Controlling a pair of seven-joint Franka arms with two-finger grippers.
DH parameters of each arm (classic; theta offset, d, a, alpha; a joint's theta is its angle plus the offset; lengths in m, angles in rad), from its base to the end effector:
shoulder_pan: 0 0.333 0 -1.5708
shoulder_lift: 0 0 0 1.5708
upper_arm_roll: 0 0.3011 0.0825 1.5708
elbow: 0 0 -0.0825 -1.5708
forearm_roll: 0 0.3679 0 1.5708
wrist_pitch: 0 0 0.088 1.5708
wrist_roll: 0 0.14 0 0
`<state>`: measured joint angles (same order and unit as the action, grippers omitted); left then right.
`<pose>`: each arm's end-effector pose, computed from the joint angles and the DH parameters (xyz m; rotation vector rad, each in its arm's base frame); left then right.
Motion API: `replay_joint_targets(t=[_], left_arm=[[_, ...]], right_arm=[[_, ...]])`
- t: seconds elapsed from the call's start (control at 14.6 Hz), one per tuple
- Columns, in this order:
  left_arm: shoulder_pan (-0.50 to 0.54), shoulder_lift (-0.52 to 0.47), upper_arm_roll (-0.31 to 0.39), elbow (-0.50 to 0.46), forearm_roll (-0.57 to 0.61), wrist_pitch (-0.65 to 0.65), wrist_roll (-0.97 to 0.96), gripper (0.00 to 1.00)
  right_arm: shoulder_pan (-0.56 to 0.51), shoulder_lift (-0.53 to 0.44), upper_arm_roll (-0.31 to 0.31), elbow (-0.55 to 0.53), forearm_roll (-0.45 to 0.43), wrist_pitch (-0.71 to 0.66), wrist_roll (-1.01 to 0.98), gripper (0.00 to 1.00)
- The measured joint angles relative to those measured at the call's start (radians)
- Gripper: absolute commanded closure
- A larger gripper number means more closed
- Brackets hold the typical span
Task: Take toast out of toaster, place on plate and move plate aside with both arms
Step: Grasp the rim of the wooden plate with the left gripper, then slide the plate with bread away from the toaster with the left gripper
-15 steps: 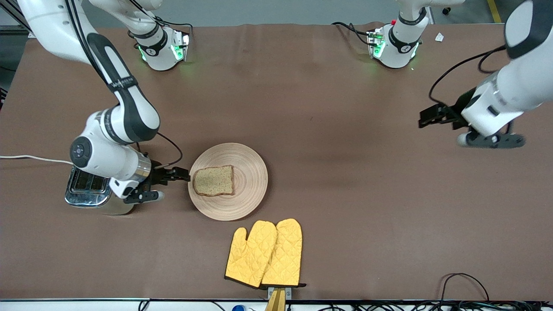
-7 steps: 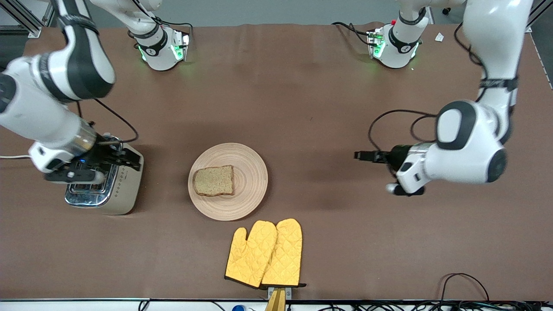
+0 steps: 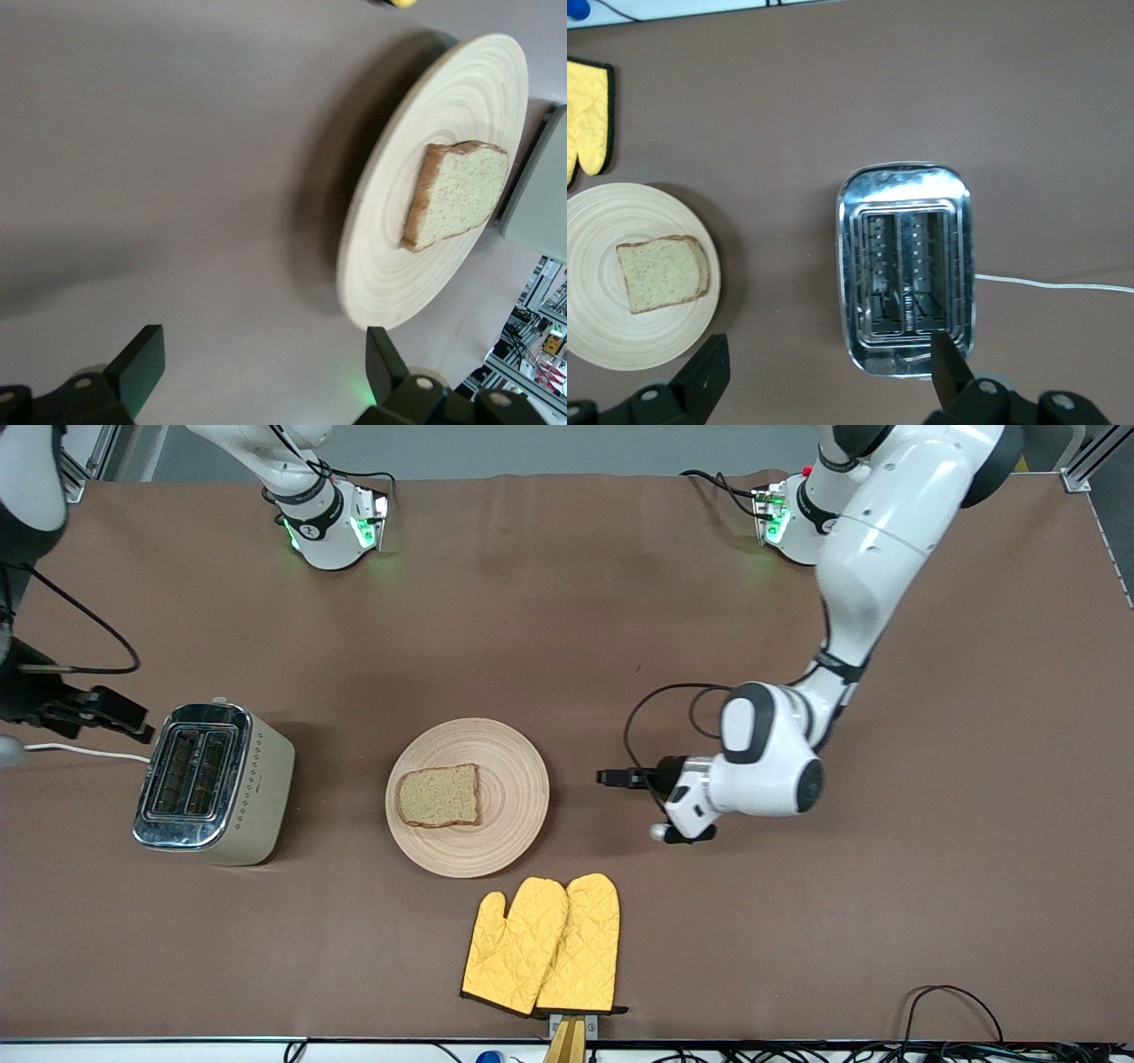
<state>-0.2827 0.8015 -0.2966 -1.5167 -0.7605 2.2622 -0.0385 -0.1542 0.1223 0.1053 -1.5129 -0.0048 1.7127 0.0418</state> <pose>0.5786 -0.3875 0.1858 2.3890 0.0811 -0.3588 0.5886 -0.0326 0.5480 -3.1282 0.1432 -0.1225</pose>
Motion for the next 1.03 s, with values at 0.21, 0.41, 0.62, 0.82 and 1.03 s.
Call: replay_joint_targets(t=[0.21, 0.41, 0.62, 0.82, 1.03], left_arm=[[-0.087, 0.050, 0.001, 0.034, -0.035, 0.124, -0.004, 0.00], [-0.128, 0.099, 0.001, 0.059, -0.059, 0.202, -0.004, 0.03], [-0.161, 0.132, 0.000, 0.092, -0.095, 0.245, -0.004, 0.15], [-0.181, 0.138, 0.000, 0.107, -0.098, 0.264, -0.005, 0.36], [-0.198, 0.154, 0.000, 0.107, -0.100, 0.311, 0.042, 0.88]], right_arm=[[0.000, -0.025, -0.063, 0.011, -0.002, -0.064, -0.119, 0.00], [0.003, -0.047, -0.074, 0.011, -0.002, -0.091, -0.148, 0.00], [0.016, -0.047, -0.072, 0.010, -0.002, -0.094, -0.151, 0.00], [0.050, -0.047, -0.086, 0.010, -0.002, -0.102, -0.151, 0.00], [0.066, -0.047, -0.102, 0.010, -0.002, -0.103, -0.151, 0.00]])
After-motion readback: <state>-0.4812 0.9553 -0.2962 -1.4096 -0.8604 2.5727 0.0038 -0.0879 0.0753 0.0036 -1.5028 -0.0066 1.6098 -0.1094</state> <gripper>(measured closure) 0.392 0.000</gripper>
